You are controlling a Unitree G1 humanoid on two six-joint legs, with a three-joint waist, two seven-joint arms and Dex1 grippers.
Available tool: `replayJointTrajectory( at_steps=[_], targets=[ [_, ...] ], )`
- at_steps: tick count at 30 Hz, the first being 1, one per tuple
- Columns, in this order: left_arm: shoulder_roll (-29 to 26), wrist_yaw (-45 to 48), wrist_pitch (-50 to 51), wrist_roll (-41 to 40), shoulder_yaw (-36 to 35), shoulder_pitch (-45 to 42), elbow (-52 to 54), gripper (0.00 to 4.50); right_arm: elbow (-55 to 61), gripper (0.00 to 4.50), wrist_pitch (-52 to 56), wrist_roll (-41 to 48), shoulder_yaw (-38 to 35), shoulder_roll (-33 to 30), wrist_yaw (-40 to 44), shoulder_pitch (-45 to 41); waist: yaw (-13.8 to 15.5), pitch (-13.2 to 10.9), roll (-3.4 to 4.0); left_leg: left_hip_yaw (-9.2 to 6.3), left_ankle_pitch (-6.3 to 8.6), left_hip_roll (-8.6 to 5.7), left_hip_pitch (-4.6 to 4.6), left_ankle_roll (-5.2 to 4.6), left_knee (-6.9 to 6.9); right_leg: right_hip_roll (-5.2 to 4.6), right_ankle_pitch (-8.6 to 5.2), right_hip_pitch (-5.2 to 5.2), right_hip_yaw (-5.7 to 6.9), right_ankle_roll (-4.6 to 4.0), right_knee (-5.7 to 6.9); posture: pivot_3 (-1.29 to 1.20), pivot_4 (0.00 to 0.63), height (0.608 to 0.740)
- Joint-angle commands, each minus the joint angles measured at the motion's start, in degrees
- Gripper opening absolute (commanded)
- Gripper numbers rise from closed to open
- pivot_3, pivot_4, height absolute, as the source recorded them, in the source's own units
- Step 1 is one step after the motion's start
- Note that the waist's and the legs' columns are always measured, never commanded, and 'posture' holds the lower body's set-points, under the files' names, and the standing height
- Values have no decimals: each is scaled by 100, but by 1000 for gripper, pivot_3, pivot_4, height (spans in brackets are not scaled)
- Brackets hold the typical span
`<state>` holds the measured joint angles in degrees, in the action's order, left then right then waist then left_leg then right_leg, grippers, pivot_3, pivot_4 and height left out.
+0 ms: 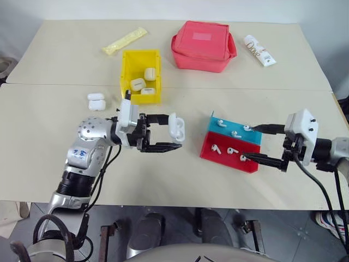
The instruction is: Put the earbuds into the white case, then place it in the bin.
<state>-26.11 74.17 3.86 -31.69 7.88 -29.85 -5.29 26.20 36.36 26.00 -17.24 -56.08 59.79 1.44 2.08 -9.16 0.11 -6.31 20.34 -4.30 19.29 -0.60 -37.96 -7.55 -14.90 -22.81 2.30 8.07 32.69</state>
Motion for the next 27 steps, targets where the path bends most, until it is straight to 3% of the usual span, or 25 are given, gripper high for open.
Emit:
replayJointTrajectory(
  at_steps=[1, 3, 6, 13, 16, 18, 27],
  targets=[
    [163, 376, -183, -66, -84, -251, -230, 2780, 963, 4500, 838, -122, -304, -282, -519, 457, 47, -1, -6, -1, 0, 0, 2, -1, -2, 2, 0, 0, 2, 0, -2, 0, 150, 740],
    [271, 475, -266, -23, -114, -342, -427, 2780, 1323, 4315, 1455, -60, -275, -372, -828, 539, 82, -1, -7, 0, 1, -2, 3, -3, -9, -1, 1, 2, 0, 2, -16, 0, 150, 740],
    [380, 522, -344, 70, -114, -385, -554, 2780, 1709, 3573, 2008, 113, -215, -380, -1100, 436, 87, 1, -11, -1, 2, -1, 0, -6, -10, 0, 2, 7, 1, 3, -27, 0, 150, 740],
    [570, 580, -324, 152, -26, -277, -480, 2780, 1919, 3573, 2715, 209, 464, -553, -1527, -441, 85, -1, -14, -3, 3, -2, 1, -8, -9, 0, 3, 8, 3, 4, -27, 0, 150, 740],
    [647, 532, -326, 178, -18, -204, -404, 2780, 1692, 3012, 3075, 256, 850, -610, -1654, -867, 89, -1, -17, -7, 3, -2, 2, -8, -9, 0, 3, 10, 6, 4, -27, 0, 150, 740],
    [681, 503, -319, 190, -17, -164, -345, 2780, 1629, 2333, 3170, 267, 1032, -699, -1628, -1014, 95, -1, -17, -8, 2, -3, 3, -8, -9, 0, 3, 10, 7, 4, -30, 0, 150, 740],
    [714, 507, -309, 265, -1, 78, -93, 2780, 1316, 2333, 3250, 186, 1980, -1082, -1436, -1716, 80, -3, -19, -9, 3, 0, 3, -8, -7, 2, 2, 9, 11, 4, -31, 0, 150, 740]
  ],
)
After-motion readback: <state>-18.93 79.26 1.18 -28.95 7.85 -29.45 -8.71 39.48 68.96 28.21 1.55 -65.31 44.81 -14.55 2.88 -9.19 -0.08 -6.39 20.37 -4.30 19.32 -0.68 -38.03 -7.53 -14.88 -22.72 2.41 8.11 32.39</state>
